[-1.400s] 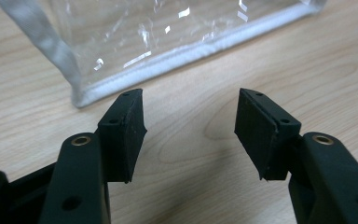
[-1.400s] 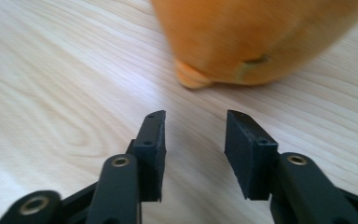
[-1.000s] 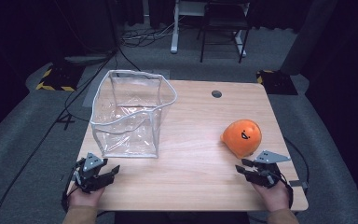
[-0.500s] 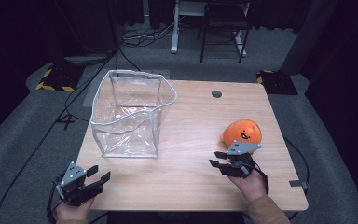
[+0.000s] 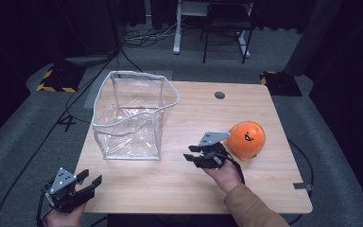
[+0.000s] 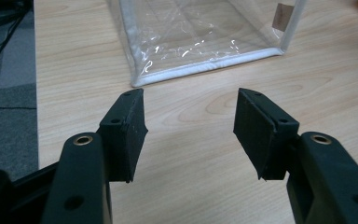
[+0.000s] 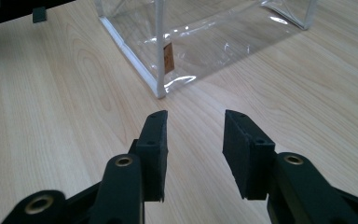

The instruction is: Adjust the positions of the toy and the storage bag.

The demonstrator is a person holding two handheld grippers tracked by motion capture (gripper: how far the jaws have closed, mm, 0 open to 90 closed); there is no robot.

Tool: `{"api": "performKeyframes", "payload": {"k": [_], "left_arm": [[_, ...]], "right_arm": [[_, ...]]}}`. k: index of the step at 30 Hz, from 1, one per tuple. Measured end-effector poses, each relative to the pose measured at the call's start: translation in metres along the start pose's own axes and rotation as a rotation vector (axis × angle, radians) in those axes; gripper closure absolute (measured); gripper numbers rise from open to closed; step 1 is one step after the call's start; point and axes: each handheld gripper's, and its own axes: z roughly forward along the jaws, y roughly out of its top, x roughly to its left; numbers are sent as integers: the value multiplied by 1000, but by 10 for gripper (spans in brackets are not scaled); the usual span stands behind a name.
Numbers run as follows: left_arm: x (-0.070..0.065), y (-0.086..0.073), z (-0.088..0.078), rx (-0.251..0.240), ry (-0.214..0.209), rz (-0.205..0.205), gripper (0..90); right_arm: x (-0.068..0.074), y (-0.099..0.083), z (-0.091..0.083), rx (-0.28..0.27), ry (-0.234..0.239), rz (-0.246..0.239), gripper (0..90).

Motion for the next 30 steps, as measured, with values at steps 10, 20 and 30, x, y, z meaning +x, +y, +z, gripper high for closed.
{"api": "performKeyframes", "payload": {"k": [10,20,30], "left_arm": [[11,4,14,5,0,-20,437],[12,4,18,14,1,-16,438],[11,5,22,18,1,-17,436]], "right_arm": [[-1,21,38,-5,30,29,620],[8,37,72,-2,55,14,615],[13,43,97,35,40,2,846]]}}
